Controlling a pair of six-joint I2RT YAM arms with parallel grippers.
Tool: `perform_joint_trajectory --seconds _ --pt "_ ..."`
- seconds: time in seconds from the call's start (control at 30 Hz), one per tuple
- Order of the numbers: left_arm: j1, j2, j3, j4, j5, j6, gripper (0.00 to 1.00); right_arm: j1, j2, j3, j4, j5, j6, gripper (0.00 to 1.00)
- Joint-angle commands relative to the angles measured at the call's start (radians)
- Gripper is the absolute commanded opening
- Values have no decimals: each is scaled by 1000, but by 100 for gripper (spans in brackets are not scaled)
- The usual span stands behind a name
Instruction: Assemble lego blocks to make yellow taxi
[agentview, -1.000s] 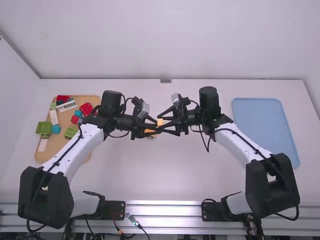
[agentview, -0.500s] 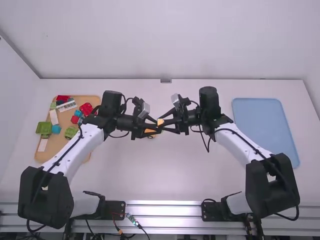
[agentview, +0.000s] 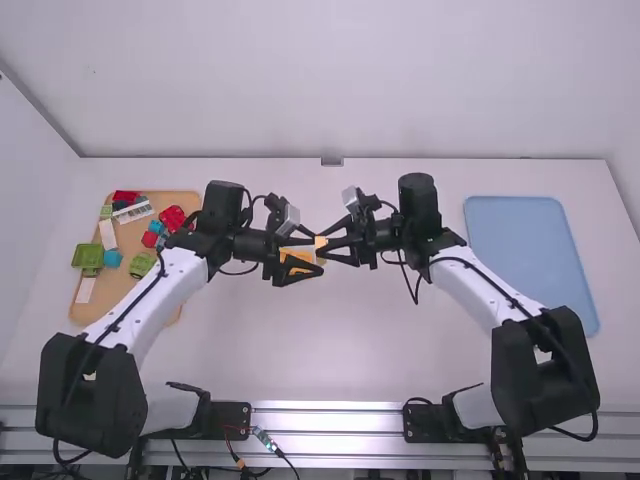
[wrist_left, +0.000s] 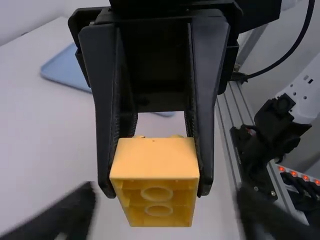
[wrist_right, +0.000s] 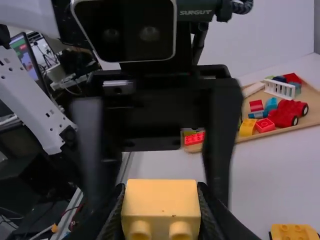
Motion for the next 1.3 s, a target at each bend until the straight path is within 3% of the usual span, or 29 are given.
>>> perform_joint_trajectory --seconds 0.0,0.17,0.27,0.53,0.7,1.0,1.27 --pt "-5 -24 -6 0 15 8 99 5 6 24 3 37 38 18" --pt "-5 -39 -4 -7 -192 -119 99 5 6 44 -18 205 154 18" --pt "-5 -58 -4 -16 -342 -192 99 -9 6 78 -110 330 190 15" --pt "-4 -121 -4 -88 -705 -324 99 2 6 296 -677 947 220 6" --pt "-5 -121 -4 -109 -903 -456 99 36 15 360 -818 1191 293 6" --pt "-4 -121 -5 -140 -898 -437 99 -3 192 461 -978 1206 290 0" --pt "-4 -121 -5 -159 -915 -435 99 -17 387 525 -985 1207 309 0"
